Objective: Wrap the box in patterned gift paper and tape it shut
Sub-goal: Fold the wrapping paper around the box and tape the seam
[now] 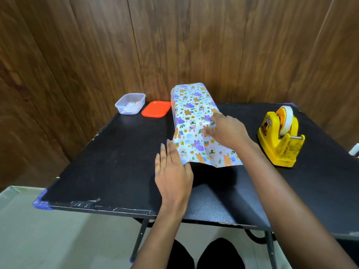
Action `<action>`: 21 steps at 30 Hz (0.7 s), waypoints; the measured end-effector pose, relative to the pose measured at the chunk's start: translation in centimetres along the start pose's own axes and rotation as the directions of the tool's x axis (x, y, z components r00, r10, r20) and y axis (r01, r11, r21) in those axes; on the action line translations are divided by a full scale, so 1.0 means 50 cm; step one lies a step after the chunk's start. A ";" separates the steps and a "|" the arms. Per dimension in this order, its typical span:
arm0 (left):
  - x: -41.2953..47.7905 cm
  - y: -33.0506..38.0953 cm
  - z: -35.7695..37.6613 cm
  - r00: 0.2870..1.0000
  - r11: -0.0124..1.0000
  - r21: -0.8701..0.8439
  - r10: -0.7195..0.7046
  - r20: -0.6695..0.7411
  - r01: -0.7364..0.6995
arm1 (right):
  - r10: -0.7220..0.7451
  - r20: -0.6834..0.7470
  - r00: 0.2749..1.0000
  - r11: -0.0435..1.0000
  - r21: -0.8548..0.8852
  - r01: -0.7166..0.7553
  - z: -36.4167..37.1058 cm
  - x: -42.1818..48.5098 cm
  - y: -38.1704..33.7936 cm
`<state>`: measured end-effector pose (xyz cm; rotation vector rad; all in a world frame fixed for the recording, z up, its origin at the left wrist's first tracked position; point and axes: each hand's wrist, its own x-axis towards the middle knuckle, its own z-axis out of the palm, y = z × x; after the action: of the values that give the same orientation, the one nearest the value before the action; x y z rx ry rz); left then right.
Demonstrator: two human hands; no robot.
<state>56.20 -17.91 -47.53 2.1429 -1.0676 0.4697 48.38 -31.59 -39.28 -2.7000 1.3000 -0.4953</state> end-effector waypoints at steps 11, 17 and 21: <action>0.083 -0.061 0.006 0.975 0.937 0.270 0.211 0.070 -0.222 | -0.085 -0.049 0.995 0.962 -0.263 0.070 0.014 0.006 -0.030; 0.064 -0.058 0.028 0.960 0.977 -0.066 0.185 -0.210 -0.202 | -0.083 -0.019 0.996 0.951 -0.300 0.074 0.006 0.018 -0.054; 0.032 -0.035 0.023 0.986 0.976 -0.203 0.046 -0.161 -0.078 | -0.083 -0.038 0.996 0.958 -0.278 0.069 0.013 0.014 -0.052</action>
<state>58.58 -18.86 -48.11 1.8619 -1.0495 0.5215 50.93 -30.52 -39.11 -2.9926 1.3758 -0.4185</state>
